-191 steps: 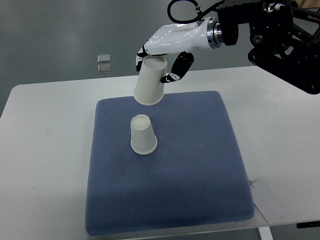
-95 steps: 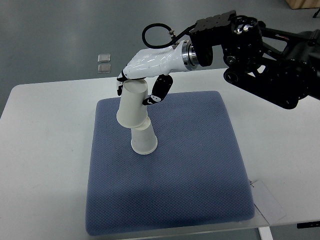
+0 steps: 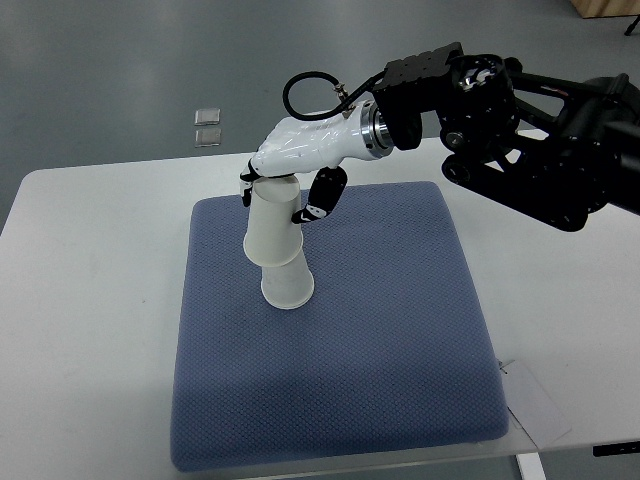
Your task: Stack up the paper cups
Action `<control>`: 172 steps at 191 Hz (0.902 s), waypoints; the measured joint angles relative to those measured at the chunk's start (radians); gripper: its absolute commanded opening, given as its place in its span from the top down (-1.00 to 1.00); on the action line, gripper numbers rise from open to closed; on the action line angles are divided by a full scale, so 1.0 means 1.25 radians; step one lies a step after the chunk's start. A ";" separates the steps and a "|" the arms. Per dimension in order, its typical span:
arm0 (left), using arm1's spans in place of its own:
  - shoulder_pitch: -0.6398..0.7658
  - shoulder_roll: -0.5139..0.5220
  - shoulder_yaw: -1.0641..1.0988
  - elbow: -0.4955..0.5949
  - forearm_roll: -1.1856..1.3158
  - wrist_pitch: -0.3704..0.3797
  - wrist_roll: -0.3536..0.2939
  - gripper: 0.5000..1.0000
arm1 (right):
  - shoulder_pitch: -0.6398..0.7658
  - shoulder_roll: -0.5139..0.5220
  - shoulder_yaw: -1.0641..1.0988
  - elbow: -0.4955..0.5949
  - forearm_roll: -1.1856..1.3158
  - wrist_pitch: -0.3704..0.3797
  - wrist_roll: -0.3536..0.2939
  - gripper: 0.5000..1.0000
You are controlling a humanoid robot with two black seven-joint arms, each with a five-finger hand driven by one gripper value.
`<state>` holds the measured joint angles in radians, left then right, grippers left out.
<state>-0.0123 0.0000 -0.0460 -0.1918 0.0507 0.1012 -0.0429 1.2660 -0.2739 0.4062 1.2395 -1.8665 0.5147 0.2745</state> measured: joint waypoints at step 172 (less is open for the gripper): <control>0.000 0.000 0.000 0.000 0.000 0.000 0.000 -1.00 | -0.061 -0.003 0.001 -0.010 -0.031 -0.038 -0.001 -0.65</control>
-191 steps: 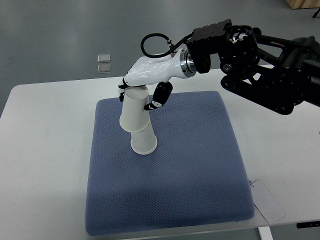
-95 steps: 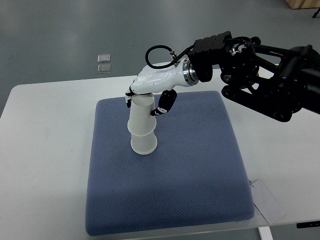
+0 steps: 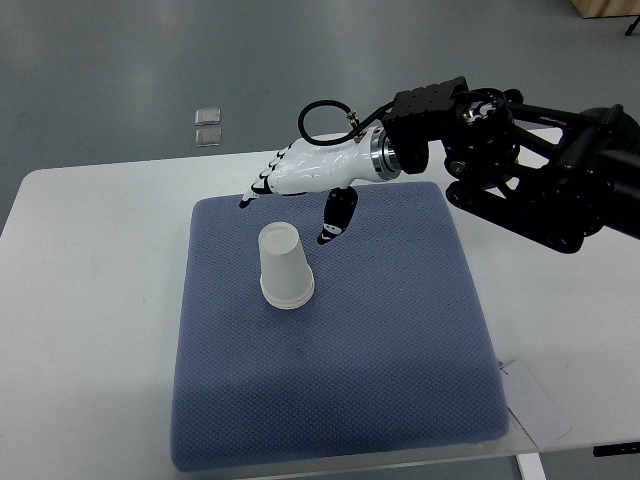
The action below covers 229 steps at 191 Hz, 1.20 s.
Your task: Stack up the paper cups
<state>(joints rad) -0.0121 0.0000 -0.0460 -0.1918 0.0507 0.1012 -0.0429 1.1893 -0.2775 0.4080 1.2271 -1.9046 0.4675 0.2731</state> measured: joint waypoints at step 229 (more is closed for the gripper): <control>0.000 0.000 0.000 0.000 0.000 0.000 0.000 -1.00 | -0.375 -0.047 0.511 -0.272 0.757 -0.424 -0.286 -0.65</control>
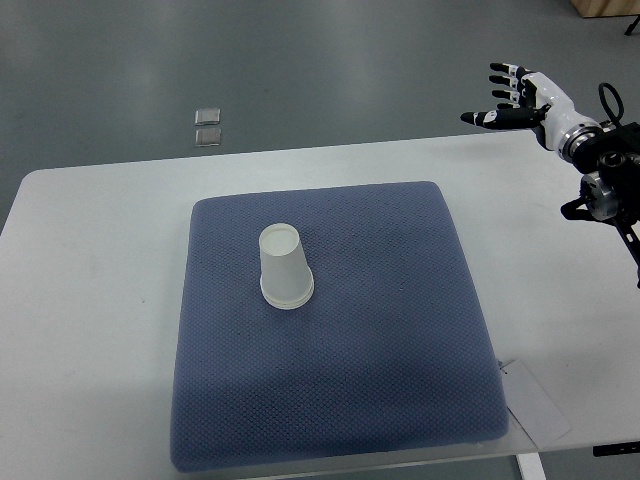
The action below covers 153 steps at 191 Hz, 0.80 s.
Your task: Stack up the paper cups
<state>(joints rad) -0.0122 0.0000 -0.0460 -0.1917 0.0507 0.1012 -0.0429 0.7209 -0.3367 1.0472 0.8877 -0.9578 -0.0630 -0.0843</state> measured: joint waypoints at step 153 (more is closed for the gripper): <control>0.000 0.000 0.000 0.000 0.000 0.000 0.000 -1.00 | -0.085 0.093 -0.003 -0.001 0.038 -0.084 0.185 -0.73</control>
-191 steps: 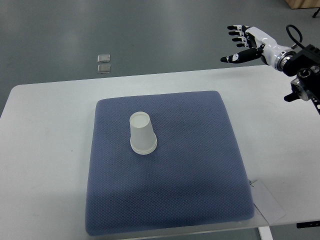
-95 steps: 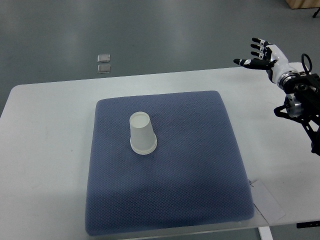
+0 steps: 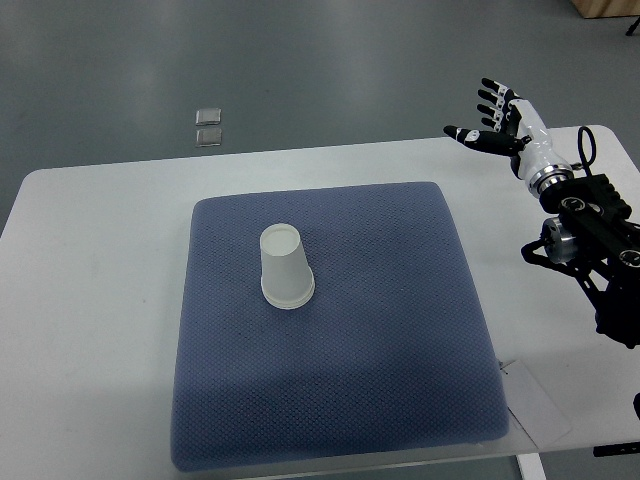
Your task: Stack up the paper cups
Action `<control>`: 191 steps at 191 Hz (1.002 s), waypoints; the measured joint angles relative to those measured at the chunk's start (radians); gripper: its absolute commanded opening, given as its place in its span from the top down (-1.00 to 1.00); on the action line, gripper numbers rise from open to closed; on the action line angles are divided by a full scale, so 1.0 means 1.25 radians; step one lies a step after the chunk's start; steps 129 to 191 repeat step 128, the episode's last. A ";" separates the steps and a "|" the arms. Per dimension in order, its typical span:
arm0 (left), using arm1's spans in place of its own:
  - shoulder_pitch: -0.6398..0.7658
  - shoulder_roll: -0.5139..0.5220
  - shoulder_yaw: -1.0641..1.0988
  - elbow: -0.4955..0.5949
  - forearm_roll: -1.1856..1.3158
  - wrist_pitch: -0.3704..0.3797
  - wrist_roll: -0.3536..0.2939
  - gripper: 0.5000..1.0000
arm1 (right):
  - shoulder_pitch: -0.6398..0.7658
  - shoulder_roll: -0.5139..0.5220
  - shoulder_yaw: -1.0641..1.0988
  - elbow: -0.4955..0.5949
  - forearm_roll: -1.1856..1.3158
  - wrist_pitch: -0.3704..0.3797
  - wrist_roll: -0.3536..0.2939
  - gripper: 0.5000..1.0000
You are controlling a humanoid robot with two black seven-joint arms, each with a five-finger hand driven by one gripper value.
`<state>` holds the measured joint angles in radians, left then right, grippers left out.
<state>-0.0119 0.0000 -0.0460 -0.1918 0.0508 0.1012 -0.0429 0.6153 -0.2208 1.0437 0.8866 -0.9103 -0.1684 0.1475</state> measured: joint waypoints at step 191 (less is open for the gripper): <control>0.000 0.000 0.000 0.000 0.000 0.000 0.000 -1.00 | -0.033 0.034 -0.001 0.003 0.172 0.060 0.001 -0.72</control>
